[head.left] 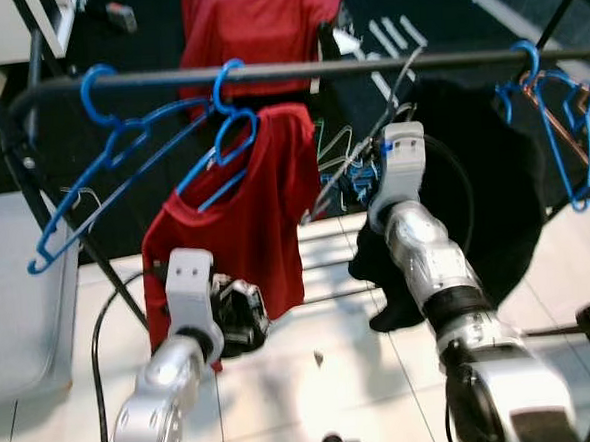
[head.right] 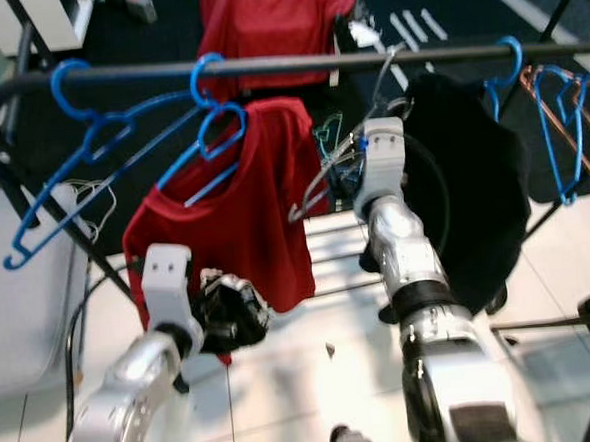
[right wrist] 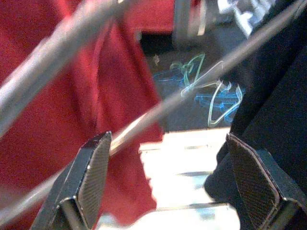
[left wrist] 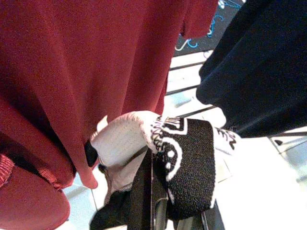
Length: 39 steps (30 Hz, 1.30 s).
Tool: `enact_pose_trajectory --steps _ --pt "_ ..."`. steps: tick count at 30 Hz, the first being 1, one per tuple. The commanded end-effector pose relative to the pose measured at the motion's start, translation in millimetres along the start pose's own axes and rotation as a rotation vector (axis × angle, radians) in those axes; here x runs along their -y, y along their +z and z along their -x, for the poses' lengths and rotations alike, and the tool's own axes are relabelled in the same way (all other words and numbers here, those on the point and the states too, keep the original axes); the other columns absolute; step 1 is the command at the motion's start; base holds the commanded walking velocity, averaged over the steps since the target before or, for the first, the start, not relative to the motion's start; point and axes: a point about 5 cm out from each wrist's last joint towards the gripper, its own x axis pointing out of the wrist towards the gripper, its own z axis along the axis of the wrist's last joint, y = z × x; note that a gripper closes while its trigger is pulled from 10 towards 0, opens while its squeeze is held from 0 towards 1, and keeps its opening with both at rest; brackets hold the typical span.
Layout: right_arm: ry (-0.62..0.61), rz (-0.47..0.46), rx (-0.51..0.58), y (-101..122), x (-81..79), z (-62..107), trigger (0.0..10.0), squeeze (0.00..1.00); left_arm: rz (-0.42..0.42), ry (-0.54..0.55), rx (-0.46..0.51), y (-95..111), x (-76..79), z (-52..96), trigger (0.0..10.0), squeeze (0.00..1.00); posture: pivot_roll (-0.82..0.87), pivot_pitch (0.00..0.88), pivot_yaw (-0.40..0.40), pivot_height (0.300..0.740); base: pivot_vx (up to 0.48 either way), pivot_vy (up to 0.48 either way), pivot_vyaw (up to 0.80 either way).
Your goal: Hang hanger
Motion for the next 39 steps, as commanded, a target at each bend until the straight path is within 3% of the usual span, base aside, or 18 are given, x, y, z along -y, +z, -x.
enact_pose_trajectory --steps 1,5,7,13,15,20,23,27,31,34,39 --pt "0.000 -0.001 0.025 7 1.2 6.2 10.0 0.00 0.027 -0.040 -0.008 -4 10.3 3.0 10.0 0.00 -0.11 0.226 -0.053 0.740 0.000 0.000 0.00" --pt "-0.028 -0.004 0.027 5 5.6 12.6 10.0 0.00 0.028 -0.053 0.000 -1 13.0 0.2 10.0 0.00 -0.11 0.196 -0.043 0.740 0.000 0.000 0.00" --pt "-0.048 0.006 0.069 12 9.1 21.2 10.0 0.00 0.027 -0.069 0.018 4 15.2 -3.2 10.0 0.00 -0.12 0.138 -0.036 0.740 0.000 0.000 0.00" --pt "-0.046 0.035 0.173 46 9.2 29.6 10.0 0.00 0.035 -0.095 0.057 16 19.5 -8.8 10.0 0.00 -0.11 0.148 -0.019 0.740 0.000 0.000 0.00" --pt "-0.051 0.050 0.197 58 7.6 28.3 10.0 0.00 0.023 -0.156 0.085 22 24.7 -8.6 10.0 0.00 -0.12 0.158 -0.019 0.740 0.000 0.000 0.00" --pt "-0.059 0.044 0.200 65 3.4 30.7 10.0 0.00 0.000 -0.226 0.094 23 30.8 -5.3 10.0 0.00 -0.11 0.152 -0.032 0.740 0.000 0.000 0.00" --pt "-0.059 -0.015 0.200 69 -0.5 25.4 10.0 0.00 0.054 -0.153 0.104 24 24.1 -4.0 10.0 0.00 -0.10 0.136 -0.044 0.740 0.000 0.000 0.00" --pt "-0.059 -0.017 0.194 71 0.1 19.1 10.0 0.00 0.049 -0.109 0.087 20 18.2 -3.1 10.0 0.00 -0.10 0.119 -0.044 0.740 0.000 0.000 0.00" --pt "-0.047 -0.005 0.122 68 12.2 4.3 10.0 0.00 0.018 -0.052 0.037 12 7.3 -4.3 10.0 0.00 -0.09 0.107 -0.028 0.740 0.000 0.000 0.00" --pt "-0.062 0.036 0.040 67 37.5 -5.9 10.0 0.00 0.024 0.005 -0.015 4 -3.8 -6.1 10.0 0.00 -0.09 0.100 -0.015 0.740 0.000 0.000 0.00" --pt "-0.066 0.080 0.035 72 45.3 -7.0 10.0 0.00 0.025 0.005 -0.022 3 -5.3 -6.4 10.0 0.00 -0.10 0.110 -0.004 0.740 0.000 0.000 0.00"
